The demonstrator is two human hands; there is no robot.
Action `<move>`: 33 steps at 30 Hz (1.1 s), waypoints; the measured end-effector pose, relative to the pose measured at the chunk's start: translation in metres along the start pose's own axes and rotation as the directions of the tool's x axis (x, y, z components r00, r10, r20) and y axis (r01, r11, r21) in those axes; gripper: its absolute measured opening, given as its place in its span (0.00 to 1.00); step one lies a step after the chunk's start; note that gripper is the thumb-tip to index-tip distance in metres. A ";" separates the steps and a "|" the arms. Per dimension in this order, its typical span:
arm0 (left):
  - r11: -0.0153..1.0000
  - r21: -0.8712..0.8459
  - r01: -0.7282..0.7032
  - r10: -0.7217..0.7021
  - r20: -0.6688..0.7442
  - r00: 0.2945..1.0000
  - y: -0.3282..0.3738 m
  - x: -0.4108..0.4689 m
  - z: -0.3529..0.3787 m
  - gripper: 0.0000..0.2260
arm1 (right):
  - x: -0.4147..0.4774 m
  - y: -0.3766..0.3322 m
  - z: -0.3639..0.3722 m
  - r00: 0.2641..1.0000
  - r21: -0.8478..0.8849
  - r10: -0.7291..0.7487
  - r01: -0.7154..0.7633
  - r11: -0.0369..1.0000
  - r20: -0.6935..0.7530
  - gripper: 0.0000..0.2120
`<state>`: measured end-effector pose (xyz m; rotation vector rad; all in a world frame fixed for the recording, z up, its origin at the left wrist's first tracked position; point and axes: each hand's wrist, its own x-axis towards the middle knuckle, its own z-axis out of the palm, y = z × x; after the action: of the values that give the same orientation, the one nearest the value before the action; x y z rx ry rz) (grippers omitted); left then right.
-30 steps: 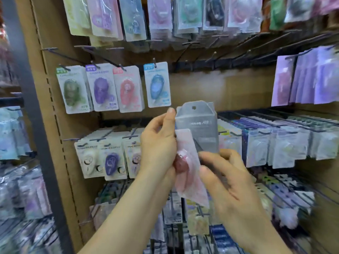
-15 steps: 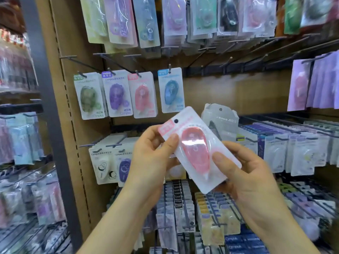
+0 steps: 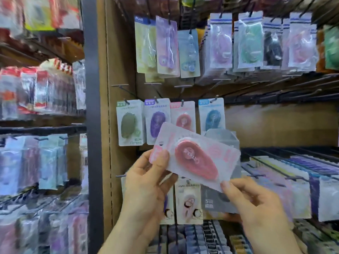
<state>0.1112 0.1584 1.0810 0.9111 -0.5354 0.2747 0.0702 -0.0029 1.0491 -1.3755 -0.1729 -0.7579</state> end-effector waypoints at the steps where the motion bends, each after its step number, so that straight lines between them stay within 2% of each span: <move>1: 0.999 -0.024 0.035 -0.034 0.037 0.999 0.000 0.002 -0.001 0.09 | -0.001 0.004 0.007 1.000 -0.003 0.005 -0.005 1.000 -0.019 0.12; 3: 0.995 -0.021 0.098 -0.094 0.142 0.985 -0.002 0.005 -0.001 0.14 | -0.004 0.012 0.018 0.998 0.004 0.022 -0.022 1.000 -0.065 0.12; 5: 0.995 0.018 0.096 -0.097 0.202 0.975 -0.004 0.009 0.002 0.16 | -0.004 0.018 0.026 0.994 0.006 0.022 -0.022 1.000 -0.110 0.12; 7: 0.997 0.080 0.011 -0.024 0.166 0.986 -0.003 0.020 0.005 0.12 | 0.000 0.021 0.028 0.987 -0.013 0.000 -0.002 1.000 -0.162 0.14; 9: 0.975 0.210 -0.066 0.047 0.093 0.995 -0.001 0.039 0.007 0.08 | 0.007 0.022 0.022 0.976 -0.042 -0.038 0.030 0.999 -0.214 0.17; 13: 0.864 0.472 -0.177 0.158 0.079 0.984 0.006 0.084 0.011 0.12 | 0.021 0.017 0.004 0.960 -0.085 -0.128 0.110 0.990 -0.247 0.14; 16: 0.800 0.555 -0.227 0.231 0.064 0.971 0.010 0.106 0.014 0.13 | 0.027 0.015 -0.002 0.953 -0.132 -0.199 0.172 0.976 -0.229 0.13; 20: 0.753 0.600 -0.269 0.294 0.059 0.954 0.010 0.120 0.016 0.08 | 0.034 0.017 -0.001 0.954 -0.185 -0.234 0.199 0.962 -0.188 0.12; 26: 0.735 0.617 -0.281 0.300 0.077 0.951 0.007 0.132 0.019 0.11 | 0.042 0.015 0.008 0.959 -0.156 -0.249 0.227 0.961 -0.136 0.16; 29: 0.722 0.608 -0.330 0.314 0.136 0.940 0.006 0.135 0.016 0.15 | 0.044 0.015 0.010 0.963 -0.148 -0.245 0.227 0.962 -0.112 0.17; 33: 0.633 0.652 -0.419 0.351 0.241 0.905 0.006 0.139 0.015 0.18 | 0.044 0.015 0.012 0.966 -0.148 -0.235 0.218 0.965 -0.110 0.17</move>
<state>0.2199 0.1502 1.1695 1.5497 -0.7333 0.8798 0.1164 -0.0086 1.0630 -1.4455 -0.1842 -1.0615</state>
